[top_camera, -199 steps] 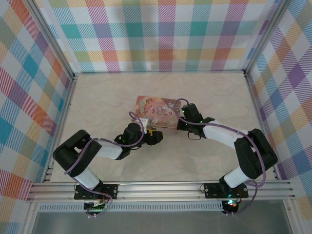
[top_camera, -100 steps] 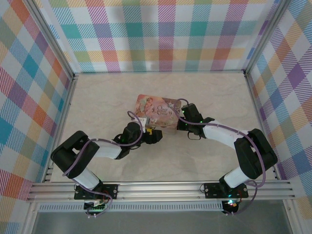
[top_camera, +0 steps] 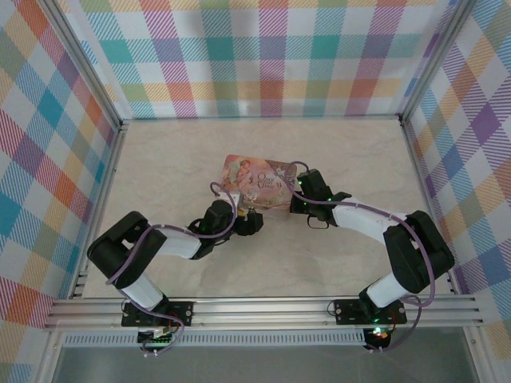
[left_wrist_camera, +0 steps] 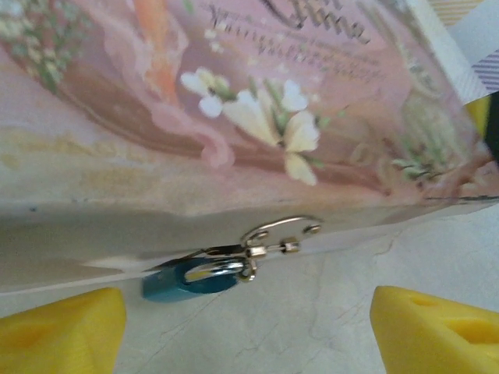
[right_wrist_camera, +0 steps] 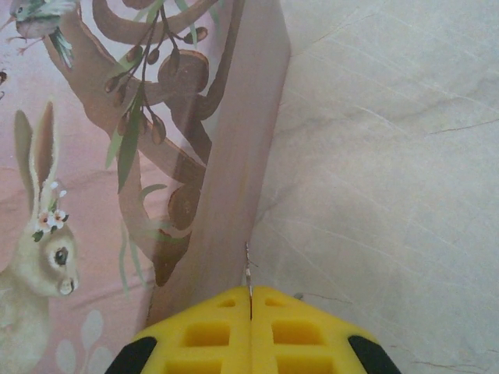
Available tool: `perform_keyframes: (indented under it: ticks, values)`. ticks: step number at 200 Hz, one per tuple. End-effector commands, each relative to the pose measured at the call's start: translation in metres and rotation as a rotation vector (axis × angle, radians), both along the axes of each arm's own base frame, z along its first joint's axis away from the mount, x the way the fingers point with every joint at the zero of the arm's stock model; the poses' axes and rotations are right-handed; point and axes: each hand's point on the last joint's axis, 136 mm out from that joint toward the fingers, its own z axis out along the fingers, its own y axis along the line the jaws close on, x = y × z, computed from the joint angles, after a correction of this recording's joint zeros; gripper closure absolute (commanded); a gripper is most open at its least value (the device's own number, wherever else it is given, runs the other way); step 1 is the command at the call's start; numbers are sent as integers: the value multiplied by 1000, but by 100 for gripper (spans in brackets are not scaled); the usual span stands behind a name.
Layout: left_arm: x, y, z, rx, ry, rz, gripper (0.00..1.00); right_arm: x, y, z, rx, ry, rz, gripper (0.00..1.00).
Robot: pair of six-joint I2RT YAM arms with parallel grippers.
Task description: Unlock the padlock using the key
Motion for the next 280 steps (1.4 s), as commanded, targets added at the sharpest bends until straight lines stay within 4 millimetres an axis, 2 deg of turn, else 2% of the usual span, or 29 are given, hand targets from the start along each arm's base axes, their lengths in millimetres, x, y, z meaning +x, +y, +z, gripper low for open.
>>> perform_keyframes:
  ticks: [1,31,86,142,224,259,280]
  values:
    - [12,-14,11,-30,-50,-24,18,-1,6,0,18,0,9,100]
    - [14,-25,15,-46,-65,-64,18,-2,6,-2,18,6,10,100]
    - [6,-46,48,-123,-122,-191,21,-3,5,-5,10,10,11,100]
    - [4,-52,53,-145,-119,-222,31,-4,5,-5,14,9,7,100]
    - [-6,-49,66,-212,-132,-228,35,-3,4,-2,6,-3,10,100]
    - [-8,-47,67,-214,-134,-229,43,0,5,0,6,-7,12,100]
    - [-8,-48,66,-216,-130,-230,43,1,6,1,5,-10,15,100]
